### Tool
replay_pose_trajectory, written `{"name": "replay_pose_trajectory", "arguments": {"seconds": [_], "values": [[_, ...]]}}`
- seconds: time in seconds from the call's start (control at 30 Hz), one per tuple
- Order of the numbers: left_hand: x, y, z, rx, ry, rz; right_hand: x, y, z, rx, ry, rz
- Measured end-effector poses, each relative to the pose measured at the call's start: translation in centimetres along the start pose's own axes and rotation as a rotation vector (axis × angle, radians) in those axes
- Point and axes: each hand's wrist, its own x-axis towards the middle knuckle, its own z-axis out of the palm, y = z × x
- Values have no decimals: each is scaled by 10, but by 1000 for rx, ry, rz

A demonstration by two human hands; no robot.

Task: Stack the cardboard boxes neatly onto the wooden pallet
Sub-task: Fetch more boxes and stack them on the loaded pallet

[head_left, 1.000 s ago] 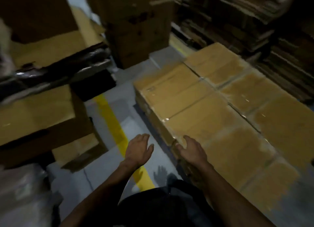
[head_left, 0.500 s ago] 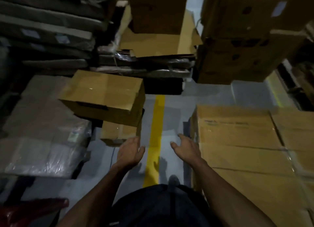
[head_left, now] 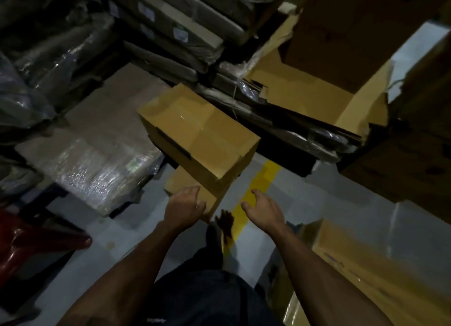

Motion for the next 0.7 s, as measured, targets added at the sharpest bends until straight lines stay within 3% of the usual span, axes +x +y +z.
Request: {"name": "replay_pose_trajectory", "arguments": {"seconds": [0.37,0.5,0.7], "values": [[153,-21,-60,-113,-6,-223,171,-74,-67,-88,-72,-58],[185,-24,-74,-359,4,-388,227,-109,-92,-149,-125,-141],[244,-24,-73,-879,189,-785,333,-150,-113,-195,-221,-242]]}}
